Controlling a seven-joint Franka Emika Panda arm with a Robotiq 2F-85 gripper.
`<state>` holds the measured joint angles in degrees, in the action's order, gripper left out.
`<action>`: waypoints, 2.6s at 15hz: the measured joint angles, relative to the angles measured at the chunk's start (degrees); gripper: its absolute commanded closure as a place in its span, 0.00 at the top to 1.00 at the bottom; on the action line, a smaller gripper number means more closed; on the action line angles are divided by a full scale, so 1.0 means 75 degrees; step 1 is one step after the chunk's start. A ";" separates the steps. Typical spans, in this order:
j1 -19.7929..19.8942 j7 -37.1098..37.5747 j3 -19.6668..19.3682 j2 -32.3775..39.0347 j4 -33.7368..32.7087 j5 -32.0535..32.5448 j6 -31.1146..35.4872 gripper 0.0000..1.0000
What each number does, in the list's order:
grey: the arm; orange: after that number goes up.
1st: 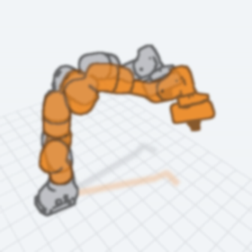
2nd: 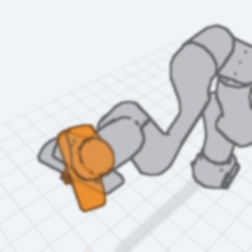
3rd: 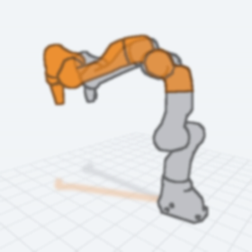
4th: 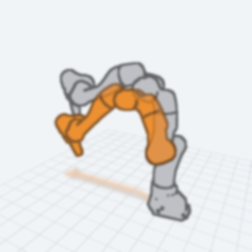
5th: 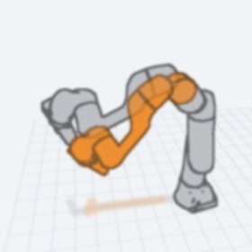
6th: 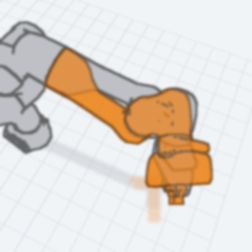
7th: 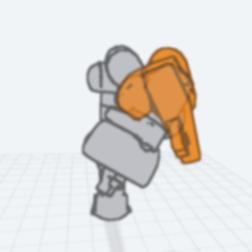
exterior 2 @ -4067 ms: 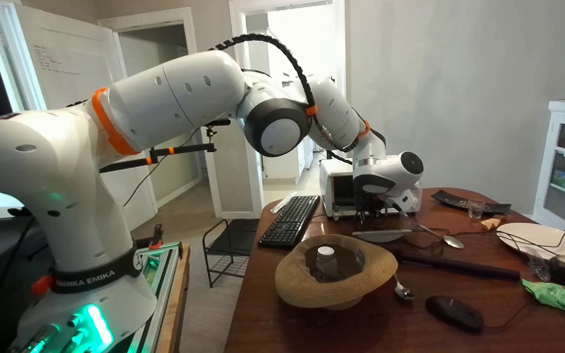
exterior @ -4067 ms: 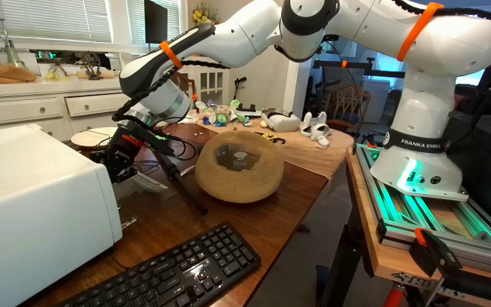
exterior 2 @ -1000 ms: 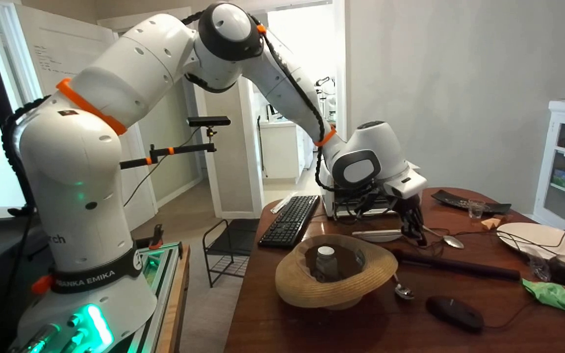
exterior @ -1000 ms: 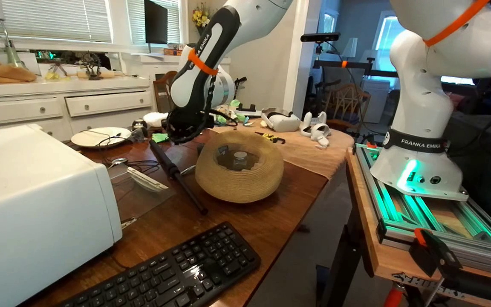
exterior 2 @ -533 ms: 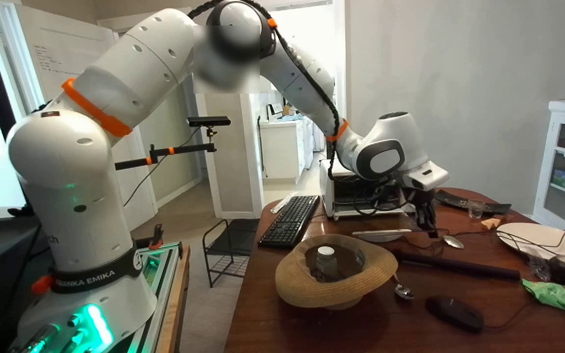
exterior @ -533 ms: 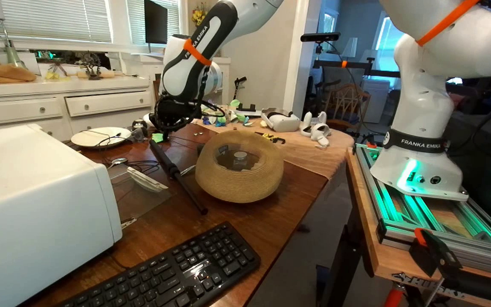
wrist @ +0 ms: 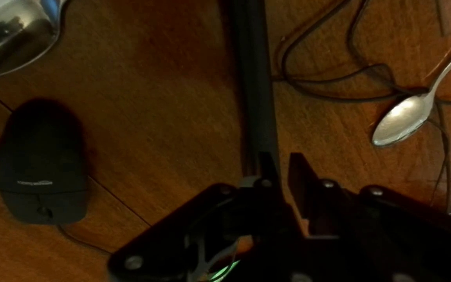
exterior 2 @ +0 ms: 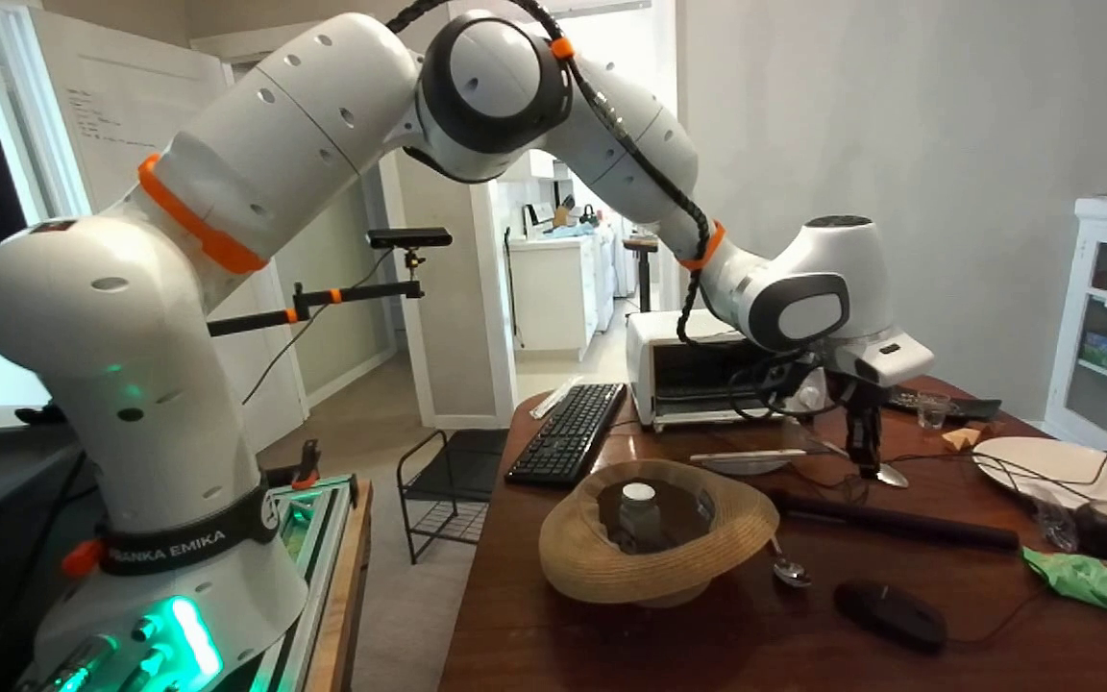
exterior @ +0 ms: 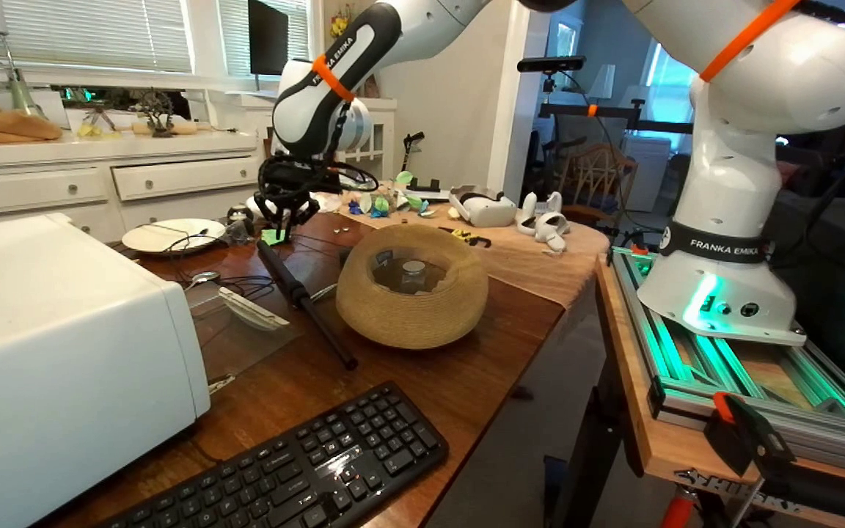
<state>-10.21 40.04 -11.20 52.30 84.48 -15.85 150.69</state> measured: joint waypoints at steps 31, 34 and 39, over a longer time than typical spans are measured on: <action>0.1027 -0.0010 0.0747 0.3413 -0.5325 0.0523 -0.3670 0.23; 0.1031 -0.0015 0.0747 0.3473 -0.5543 0.0607 -0.3850 0.05; 0.1020 -0.0018 0.0803 0.3653 -0.5865 0.0683 -0.3885 0.07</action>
<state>-2.56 39.90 -5.18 79.70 40.49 -10.73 121.56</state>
